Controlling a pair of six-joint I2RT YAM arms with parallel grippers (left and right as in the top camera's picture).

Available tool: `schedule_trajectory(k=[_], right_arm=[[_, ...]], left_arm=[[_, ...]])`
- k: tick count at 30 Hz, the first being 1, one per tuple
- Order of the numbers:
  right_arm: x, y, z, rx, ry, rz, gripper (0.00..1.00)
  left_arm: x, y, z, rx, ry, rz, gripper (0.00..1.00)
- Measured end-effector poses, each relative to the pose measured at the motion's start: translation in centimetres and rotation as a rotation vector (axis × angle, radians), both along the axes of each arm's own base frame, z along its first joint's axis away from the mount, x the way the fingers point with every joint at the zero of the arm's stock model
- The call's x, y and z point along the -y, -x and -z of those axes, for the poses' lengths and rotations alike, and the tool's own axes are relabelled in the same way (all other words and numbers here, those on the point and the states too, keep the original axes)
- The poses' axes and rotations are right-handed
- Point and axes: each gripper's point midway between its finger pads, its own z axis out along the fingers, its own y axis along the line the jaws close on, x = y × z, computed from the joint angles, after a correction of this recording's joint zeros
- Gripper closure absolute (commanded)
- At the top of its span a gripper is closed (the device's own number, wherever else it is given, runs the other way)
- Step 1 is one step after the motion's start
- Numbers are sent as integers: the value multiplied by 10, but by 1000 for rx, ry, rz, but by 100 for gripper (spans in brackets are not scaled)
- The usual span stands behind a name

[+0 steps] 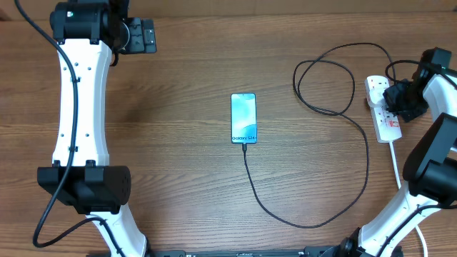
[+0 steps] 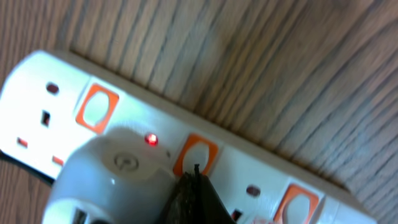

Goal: Plug charger to phone and switch on socket

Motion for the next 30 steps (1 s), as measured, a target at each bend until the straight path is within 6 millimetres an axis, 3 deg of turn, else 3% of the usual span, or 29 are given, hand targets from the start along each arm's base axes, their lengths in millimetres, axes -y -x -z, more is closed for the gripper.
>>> schedule_trajectory(k=[9, 16, 19, 21, 24, 27, 30], right_arm=[[-26, 7, 1, -44, -52, -71, 96], [-67, 7, 2, -49, -125, -239, 96], [-70, 2, -16, 3, -124, -266, 96], [-73, -4, -44, 75, -98, -290, 96], [-77, -7, -104, 208, -29, -319, 96], [-80, 1, -181, 373, 87, -336, 96], [-88, 21, -254, 532, 206, -346, 96]], left_arm=[[0, 21, -26, 28, 1, 0, 0], [8, 54, -76, 127, 5, 27, 0], [19, 64, -90, 159, 2, 63, 0], [27, 72, -99, 183, -3, 82, 0], [32, 84, -109, 210, -22, 94, 0], [34, 96, -112, 239, -42, 96, 0], [33, 107, -110, 276, -53, 92, 0]])
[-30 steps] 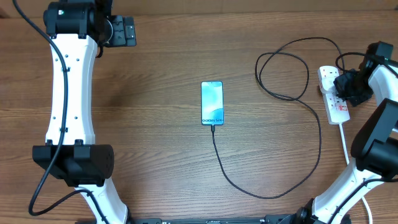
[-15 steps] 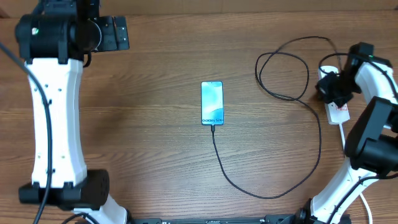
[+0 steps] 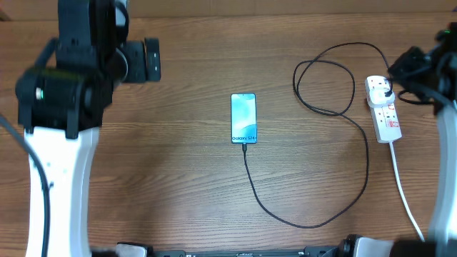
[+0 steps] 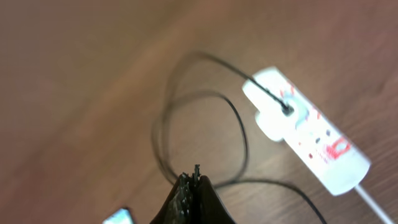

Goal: Plug charger to phone and switch on socket

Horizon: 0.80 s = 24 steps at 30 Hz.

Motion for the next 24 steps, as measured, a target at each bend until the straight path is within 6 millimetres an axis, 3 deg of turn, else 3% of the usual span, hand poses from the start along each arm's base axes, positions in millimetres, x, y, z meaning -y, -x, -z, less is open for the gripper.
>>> schedule_trajectory(k=[2, 6, 12, 17, 20, 24], right_arm=[[-13, 21, -49, 126, 58, -8, 96], [-34, 51, -102, 283, 119, -42, 96], [-71, 111, -155, 456, 184, -145, 96], [-79, 171, -160, 473, 228, -162, 96], [-71, 216, -153, 462, 264, -133, 96], [-62, 252, -144, 454, 287, -100, 96]], left_arm=[[-3, 10, 4, 31, 1, -7, 0], [-9, 39, 16, 134, 21, -22, 1], [-21, 105, 35, 341, 69, -33, 0], [-26, 138, 45, 466, 104, -38, 1], [-27, 142, 57, 466, 106, -39, 1], [-26, 139, 74, 430, 99, -39, 1]])
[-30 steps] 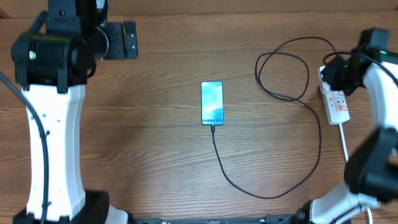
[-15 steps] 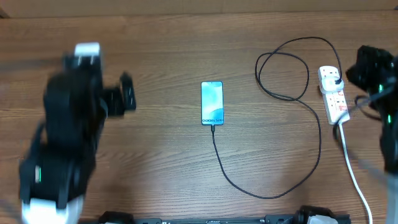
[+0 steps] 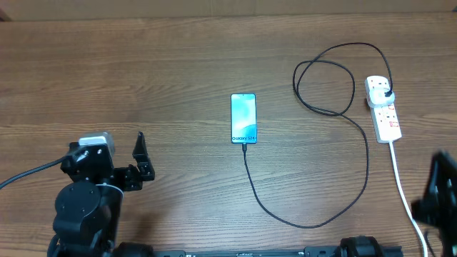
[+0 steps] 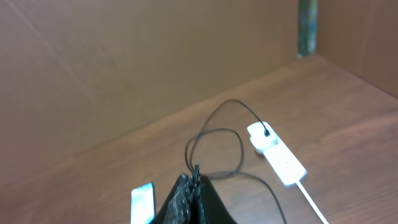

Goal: Plug charger to phone and switch on socket

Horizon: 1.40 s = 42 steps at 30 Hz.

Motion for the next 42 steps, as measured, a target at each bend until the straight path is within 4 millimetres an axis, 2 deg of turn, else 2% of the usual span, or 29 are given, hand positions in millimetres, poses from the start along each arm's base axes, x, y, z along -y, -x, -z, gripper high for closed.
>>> schedule_trajectory(k=[1, 4, 5, 6, 13, 19, 23, 28, 35, 37, 42], right_arm=[[2, 8, 2, 2, 2, 8, 96], [6, 24, 6, 5, 12, 23, 82], [6, 26, 8, 0, 14, 25, 54], [7, 26, 10, -7, 15, 30, 1], [8, 24, 18, -36, 17, 34, 0], [8, 30, 34, -107, 21, 35, 0], [9, 37, 48, -171, 25, 35, 0], [8, 41, 56, -209, 28, 31, 0], [12, 14, 45, -81, 25, 65, 0], [16, 4, 50, -29, 22, 97, 0], [30, -14, 79, 108, 20, 194, 0]], left_arm=[[0, -1, 3, -8, -1, 0, 0], [0, 1, 16, -52, -8, 0, 0], [-1, 3, 20, -68, -11, -1, 1], [-1, 6, 27, -101, -16, -1, 0], [-5, 29, 70, -297, -47, -2, 1], [-8, 47, 92, -417, -67, -2, 1], [-9, 54, 99, -456, -74, -2, 0], [-9, 55, 100, -460, -75, -2, 1], [-9, 55, 100, -461, -75, -2, 0], [-9, 55, 101, -462, -75, -2, 0], [-9, 55, 102, -465, -76, -2, 1]])
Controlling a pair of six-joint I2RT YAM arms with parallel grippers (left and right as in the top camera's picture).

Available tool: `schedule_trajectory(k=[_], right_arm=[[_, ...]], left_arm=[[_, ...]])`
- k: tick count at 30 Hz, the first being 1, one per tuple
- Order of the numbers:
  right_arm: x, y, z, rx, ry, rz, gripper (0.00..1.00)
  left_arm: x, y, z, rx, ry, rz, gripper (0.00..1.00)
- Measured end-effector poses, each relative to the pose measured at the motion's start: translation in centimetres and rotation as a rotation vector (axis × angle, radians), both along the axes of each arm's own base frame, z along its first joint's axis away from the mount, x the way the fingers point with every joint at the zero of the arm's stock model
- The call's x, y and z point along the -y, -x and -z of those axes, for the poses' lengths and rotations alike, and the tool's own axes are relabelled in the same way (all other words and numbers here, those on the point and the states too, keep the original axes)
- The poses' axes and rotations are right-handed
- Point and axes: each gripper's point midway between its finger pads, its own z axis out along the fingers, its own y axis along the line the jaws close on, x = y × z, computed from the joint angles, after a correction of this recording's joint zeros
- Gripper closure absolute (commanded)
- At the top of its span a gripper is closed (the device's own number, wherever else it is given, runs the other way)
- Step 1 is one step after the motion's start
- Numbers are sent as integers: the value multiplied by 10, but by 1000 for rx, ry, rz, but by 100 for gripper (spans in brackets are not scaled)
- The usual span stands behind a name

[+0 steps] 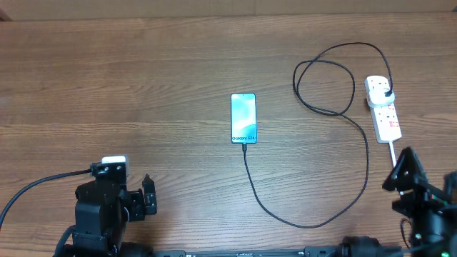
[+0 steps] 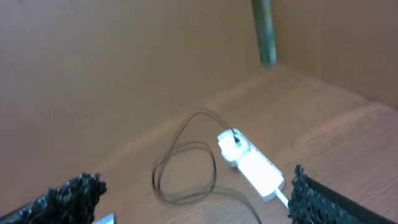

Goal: Plug charger to phone and switch on socket

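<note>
The phone (image 1: 243,118) lies screen up and lit at the table's middle, with the black cable (image 1: 250,178) plugged into its near end. The cable loops round to the white charger plug (image 1: 378,88), which sits in the white power strip (image 1: 383,113) at the right. In the right wrist view the strip (image 2: 252,163) and the cable loop (image 2: 185,167) lie far ahead. My right gripper (image 2: 193,180) is open, fingers (image 2: 69,196) wide apart, and holds nothing. It is drawn back at the near right (image 1: 403,171). My left gripper (image 1: 148,200) rests at the near left, its jaws unclear.
The strip's white lead (image 1: 400,171) runs toward the near edge, beside my right arm. Brown walls and a green post (image 2: 263,31) stand behind the table in the right wrist view.
My right gripper was shut and is now open wide. Both arms sit a little lower at the near edge. Phone, cable and strip have not moved.
My shut right gripper was first down on the strip beside the plug, a red light glowing there, with the left arm at the far left. Then the right gripper was raised off the strip. Later both arms were back at the near edge, and now the right gripper is open.
</note>
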Motion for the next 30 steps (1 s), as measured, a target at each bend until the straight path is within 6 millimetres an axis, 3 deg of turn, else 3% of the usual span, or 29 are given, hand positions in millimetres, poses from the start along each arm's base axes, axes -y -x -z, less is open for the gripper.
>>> schedule_trajectory(k=[7, 16, 22, 30], right_arm=[[15, -24, 47, 147, 7, 67, 0], [12, -54, 69, 312, 37, 2, 0], [5, -72, 102, 319, 34, -65, 0], [-4, -81, 126, 293, 21, -116, 0]], left_arm=[[0, 0, 0, 0, 0, 0, 1], [0, 0, 0, -1, 0, 0, 0], [0, 0, 0, 0, 0, 0, 0], [0, 0, 0, -1, 0, 0, 0]])
